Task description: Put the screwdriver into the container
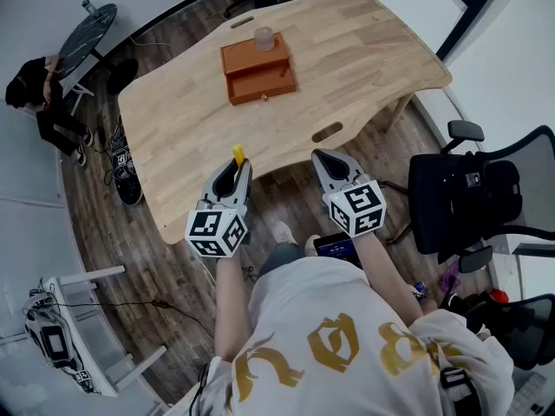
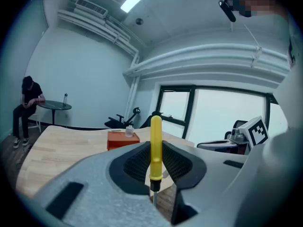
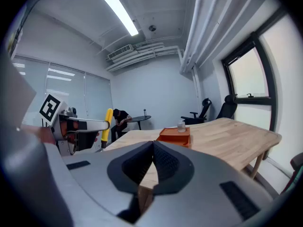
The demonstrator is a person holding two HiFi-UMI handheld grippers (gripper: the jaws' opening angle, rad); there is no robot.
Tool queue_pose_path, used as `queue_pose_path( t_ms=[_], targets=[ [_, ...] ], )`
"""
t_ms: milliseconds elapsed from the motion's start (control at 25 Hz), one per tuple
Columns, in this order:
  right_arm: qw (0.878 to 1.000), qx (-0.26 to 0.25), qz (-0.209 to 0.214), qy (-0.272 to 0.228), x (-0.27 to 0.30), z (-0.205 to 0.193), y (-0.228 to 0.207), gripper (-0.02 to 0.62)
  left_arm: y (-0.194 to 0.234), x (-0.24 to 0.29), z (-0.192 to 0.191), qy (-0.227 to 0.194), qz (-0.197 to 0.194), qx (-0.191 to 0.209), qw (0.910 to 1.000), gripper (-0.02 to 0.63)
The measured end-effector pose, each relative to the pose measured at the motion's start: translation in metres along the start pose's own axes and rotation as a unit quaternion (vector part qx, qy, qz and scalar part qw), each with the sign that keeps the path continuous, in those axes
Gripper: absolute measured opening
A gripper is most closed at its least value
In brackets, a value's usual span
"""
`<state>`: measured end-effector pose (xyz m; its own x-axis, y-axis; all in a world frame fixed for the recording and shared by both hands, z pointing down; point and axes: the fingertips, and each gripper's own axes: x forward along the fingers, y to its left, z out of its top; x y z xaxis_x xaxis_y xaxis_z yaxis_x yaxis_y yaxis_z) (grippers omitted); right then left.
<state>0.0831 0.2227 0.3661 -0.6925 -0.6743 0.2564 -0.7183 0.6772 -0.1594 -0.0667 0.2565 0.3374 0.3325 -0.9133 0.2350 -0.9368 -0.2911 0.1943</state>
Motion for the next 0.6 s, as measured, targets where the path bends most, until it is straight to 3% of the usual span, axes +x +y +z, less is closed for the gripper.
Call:
queue_pose_path(
  t_ms=[600],
  targets=[
    [0.999,0.015,0.032,-0.004,-0.0102,0.0016,0.0107,0.011,-0.0045,-0.011,0.0007,0.002,0.02,-0.001,0.9998,0.077]
  ],
)
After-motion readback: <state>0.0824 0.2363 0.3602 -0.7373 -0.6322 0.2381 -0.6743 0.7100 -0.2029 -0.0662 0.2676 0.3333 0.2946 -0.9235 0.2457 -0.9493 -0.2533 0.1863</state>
